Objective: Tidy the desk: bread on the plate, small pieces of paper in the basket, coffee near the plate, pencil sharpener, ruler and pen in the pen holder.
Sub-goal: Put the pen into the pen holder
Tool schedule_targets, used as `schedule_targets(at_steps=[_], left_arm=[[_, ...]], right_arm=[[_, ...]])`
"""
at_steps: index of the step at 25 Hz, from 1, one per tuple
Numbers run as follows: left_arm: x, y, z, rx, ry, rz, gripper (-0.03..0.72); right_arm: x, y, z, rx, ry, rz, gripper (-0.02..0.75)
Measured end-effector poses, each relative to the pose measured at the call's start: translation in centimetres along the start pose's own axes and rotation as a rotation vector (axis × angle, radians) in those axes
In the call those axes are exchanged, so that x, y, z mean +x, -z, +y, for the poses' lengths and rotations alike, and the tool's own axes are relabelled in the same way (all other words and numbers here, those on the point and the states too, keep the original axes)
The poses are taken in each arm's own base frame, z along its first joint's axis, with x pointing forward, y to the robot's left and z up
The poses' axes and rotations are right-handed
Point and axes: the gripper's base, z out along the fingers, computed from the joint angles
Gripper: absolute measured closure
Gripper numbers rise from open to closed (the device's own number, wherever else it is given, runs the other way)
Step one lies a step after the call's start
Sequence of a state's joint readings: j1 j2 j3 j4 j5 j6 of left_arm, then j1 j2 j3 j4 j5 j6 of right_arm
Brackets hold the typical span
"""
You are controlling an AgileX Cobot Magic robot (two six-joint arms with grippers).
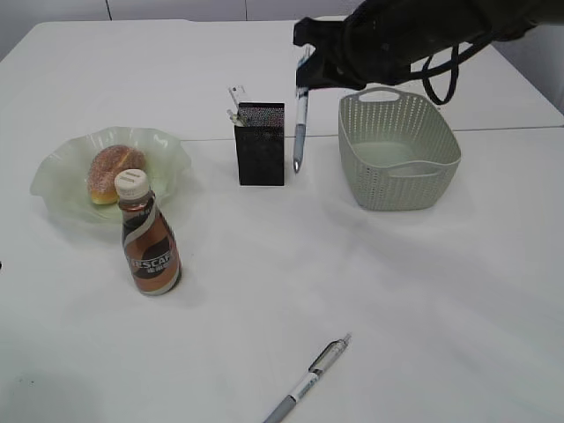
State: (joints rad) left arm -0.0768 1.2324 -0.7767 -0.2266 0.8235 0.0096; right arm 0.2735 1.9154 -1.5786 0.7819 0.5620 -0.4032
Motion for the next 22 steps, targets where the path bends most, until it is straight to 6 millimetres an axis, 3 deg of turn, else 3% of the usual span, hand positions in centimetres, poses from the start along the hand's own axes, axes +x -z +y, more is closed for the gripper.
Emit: schedule_targets(at_steps=[5,8,14,22], left_arm=[[0.0,0.0,0.0,0.000,0.000,0.000,0.255],[0.0,0.0,0.0,0.000,0.000,0.000,0.255],[0.0,0.0,0.0,0.000,0.000,0.002,0.255],[0.1,0.0,0.1,-0.014,-0.013,0.013,0.255]], right_arm=[[-2.0,-1.0,-0.2,-0.025,0.013,-0.218,0.687],[-2.9,-2.6,-0.9,-0.031,0.026,-0.294,0.687],[-3.5,-6.6,-2.4,-0.062,0.038,-0.375,0.687],[-4.0,-9.7,-3.0,-0.116,0.187,-0.422,0.687]])
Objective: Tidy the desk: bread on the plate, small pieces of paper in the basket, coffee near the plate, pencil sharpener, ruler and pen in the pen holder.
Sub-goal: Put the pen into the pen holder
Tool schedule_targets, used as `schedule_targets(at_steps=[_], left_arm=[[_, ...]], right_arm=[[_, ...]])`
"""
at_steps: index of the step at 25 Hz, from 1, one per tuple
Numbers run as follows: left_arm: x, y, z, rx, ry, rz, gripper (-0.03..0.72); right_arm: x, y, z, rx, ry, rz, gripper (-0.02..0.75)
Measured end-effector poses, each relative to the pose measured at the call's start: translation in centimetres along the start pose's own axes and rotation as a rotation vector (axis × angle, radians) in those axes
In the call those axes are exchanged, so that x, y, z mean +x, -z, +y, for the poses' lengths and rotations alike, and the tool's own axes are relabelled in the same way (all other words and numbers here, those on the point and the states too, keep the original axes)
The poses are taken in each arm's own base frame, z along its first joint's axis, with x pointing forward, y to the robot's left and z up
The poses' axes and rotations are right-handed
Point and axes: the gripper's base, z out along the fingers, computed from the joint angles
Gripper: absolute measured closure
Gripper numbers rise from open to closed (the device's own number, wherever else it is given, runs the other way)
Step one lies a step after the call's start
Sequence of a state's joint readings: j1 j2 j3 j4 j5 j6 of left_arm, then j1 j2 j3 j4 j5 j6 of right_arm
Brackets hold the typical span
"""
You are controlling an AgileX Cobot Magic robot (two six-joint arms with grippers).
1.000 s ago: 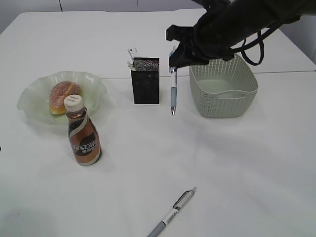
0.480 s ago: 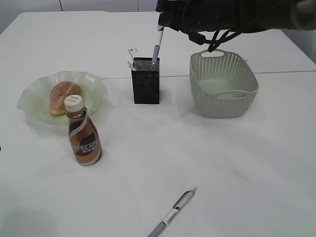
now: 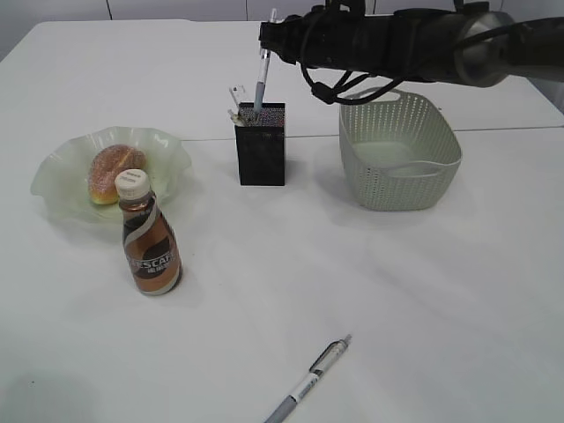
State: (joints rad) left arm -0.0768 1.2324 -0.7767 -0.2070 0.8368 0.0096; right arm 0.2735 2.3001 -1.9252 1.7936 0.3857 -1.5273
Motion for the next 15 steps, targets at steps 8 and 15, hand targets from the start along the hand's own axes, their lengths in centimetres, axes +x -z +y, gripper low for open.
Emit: schedule_targets(at_steps=[8,15], left_arm=[[0.0,0.0,0.2,-0.018,-0.017,0.000,0.255],[0.0,0.0,0.2,-0.018,-0.017,-0.002,0.255]], right_arm=[[-1.6,-0.6,0.3,-0.023,0.169,-0.061,0.687],[1.8,-2.1,-1.6,0.002,0.179,0.004,0.672]])
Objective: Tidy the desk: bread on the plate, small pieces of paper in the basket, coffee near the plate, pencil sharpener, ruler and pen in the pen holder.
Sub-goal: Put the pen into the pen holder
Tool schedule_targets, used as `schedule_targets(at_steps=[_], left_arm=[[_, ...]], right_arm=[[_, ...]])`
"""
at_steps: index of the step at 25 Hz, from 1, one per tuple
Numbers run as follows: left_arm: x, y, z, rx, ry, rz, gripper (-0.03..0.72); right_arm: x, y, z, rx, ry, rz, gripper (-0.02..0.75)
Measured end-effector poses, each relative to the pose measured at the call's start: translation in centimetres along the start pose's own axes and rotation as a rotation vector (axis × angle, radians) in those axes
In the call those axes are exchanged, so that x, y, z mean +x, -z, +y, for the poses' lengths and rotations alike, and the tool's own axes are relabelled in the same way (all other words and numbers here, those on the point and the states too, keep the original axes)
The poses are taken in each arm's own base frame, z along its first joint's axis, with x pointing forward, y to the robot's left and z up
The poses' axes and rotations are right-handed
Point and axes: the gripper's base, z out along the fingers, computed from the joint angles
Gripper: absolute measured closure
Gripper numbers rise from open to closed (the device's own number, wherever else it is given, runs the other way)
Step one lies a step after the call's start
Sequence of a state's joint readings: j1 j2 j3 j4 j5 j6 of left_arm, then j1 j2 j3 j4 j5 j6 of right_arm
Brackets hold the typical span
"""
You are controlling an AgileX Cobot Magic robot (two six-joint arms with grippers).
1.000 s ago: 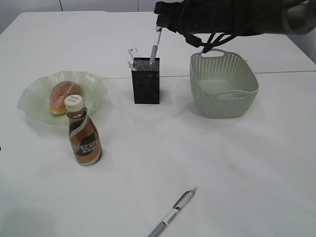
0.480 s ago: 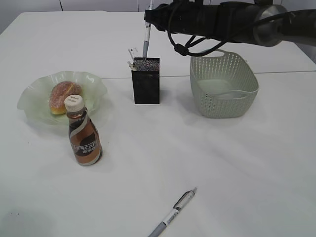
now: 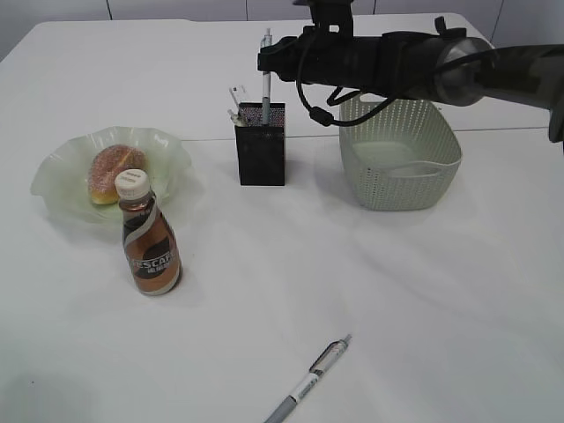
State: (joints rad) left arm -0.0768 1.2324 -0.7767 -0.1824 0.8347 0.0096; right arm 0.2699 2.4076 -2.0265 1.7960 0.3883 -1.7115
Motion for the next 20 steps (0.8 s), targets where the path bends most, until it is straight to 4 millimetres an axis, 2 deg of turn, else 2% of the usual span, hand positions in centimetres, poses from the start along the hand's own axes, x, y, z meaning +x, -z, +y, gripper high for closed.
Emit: schedule_targets(at_steps=[3,9,14,17,20], left_arm=[[0.0,0.0,0.0,0.000,0.000,0.000,0.255],[0.0,0.0,0.0,0.000,0.000,0.000,0.255],[0.0,0.0,0.0,0.000,0.000,0.000,0.255],[0.0,0.0,0.0,0.000,0.000,0.002,0.255],[0.0,0.0,0.0,0.000,0.000,0.002,0.255]], right_arm=[[0.2,-0.1,-0.1,0.007,0.001,0.005,0.606],[0.1,0.1,-0.1,-0.031,-0.014,-0.003,0.374],[0.0,0.2,0.1,-0.043,-0.127,0.027,0.339],[-1.2,1.2,0.8,-0.051,-0.130,0.104,0.335],[-2.9,3.0,1.9,-0.066,-0.162,0.246,0.332]])
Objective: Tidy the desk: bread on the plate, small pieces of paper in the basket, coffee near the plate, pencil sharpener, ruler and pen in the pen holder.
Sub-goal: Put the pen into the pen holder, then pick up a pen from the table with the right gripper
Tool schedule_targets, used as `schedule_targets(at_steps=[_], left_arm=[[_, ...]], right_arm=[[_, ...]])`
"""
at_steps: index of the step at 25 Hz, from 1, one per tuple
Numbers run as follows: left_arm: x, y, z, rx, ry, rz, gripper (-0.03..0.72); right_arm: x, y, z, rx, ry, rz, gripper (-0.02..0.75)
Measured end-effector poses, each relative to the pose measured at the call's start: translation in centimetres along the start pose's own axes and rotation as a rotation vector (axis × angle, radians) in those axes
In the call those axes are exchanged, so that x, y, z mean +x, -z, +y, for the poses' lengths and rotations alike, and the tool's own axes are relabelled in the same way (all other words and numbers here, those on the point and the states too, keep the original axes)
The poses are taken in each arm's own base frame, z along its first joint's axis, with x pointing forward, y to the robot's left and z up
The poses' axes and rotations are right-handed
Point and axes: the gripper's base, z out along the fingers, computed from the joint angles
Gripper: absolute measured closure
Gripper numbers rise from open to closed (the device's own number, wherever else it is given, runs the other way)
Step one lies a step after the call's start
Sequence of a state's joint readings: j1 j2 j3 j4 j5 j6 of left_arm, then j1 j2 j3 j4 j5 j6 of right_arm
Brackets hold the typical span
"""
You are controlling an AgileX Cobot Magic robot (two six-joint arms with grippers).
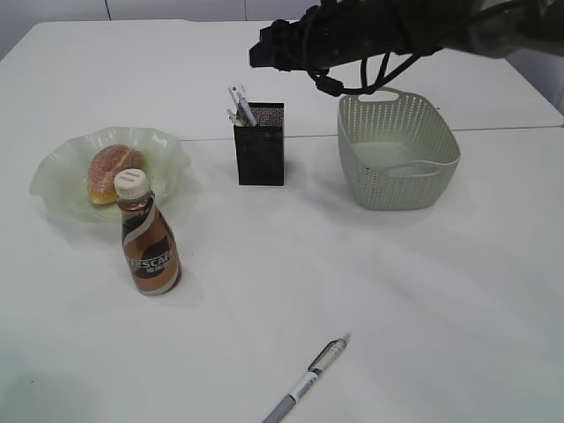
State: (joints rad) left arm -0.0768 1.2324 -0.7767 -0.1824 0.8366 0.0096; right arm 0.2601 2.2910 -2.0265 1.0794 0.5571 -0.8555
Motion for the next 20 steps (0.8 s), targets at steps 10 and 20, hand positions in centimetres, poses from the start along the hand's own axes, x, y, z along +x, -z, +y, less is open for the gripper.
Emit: schedule_targets(at_steps=[10,20], left_arm=[[-0.2,0.0,0.0,0.000,0.000,-0.024,0.255],[-0.2,0.0,0.0,0.000,0.000,-0.024,0.255]], right_arm=[[1.0,5.7,5.2,0.101,-0.013,0.595,0.332],[5.8,9.0,13.1,0.165,0.084,0.844,0.332]])
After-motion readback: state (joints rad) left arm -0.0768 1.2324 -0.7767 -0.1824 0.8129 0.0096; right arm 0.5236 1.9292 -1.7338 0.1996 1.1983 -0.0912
